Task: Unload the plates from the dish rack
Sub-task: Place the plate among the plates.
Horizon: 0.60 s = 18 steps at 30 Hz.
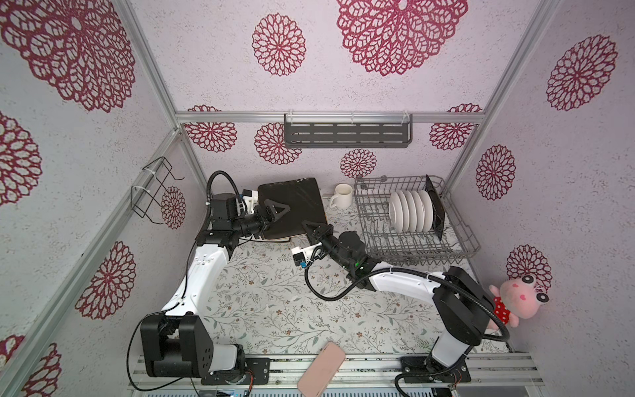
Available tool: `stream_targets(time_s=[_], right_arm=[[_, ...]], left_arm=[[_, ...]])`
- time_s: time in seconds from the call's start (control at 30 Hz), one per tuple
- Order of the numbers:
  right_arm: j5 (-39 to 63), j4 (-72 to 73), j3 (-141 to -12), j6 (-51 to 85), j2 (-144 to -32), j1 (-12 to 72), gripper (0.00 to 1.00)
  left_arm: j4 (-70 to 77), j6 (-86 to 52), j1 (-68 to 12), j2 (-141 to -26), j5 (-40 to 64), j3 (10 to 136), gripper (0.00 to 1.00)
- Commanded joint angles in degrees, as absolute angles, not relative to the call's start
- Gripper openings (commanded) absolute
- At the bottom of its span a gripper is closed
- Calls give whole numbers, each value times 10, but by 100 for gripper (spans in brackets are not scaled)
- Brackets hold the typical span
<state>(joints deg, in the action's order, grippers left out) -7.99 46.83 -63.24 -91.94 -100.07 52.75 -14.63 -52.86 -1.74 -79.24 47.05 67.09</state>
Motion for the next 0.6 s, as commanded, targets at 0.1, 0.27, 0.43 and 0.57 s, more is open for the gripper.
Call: stream_targets(time_s=[0.1, 0.27, 0.43, 0.57], right_arm=[[-189, 652, -720, -929, -1015, 542, 0], [-236, 662, -778, -909, -1052, 550, 0], [-223, 680, -786, -896, -1059, 564, 0], [-243, 659, -788, -859, -1050, 579, 0]], left_arm=[[-98, -549, -21, -722, 393, 629, 98], [-77, -578, -23, -705, 381, 593, 99], [-13, -613, -24, -701, 353, 559, 95], [-16, -604, -27, -689, 294, 562, 90]])
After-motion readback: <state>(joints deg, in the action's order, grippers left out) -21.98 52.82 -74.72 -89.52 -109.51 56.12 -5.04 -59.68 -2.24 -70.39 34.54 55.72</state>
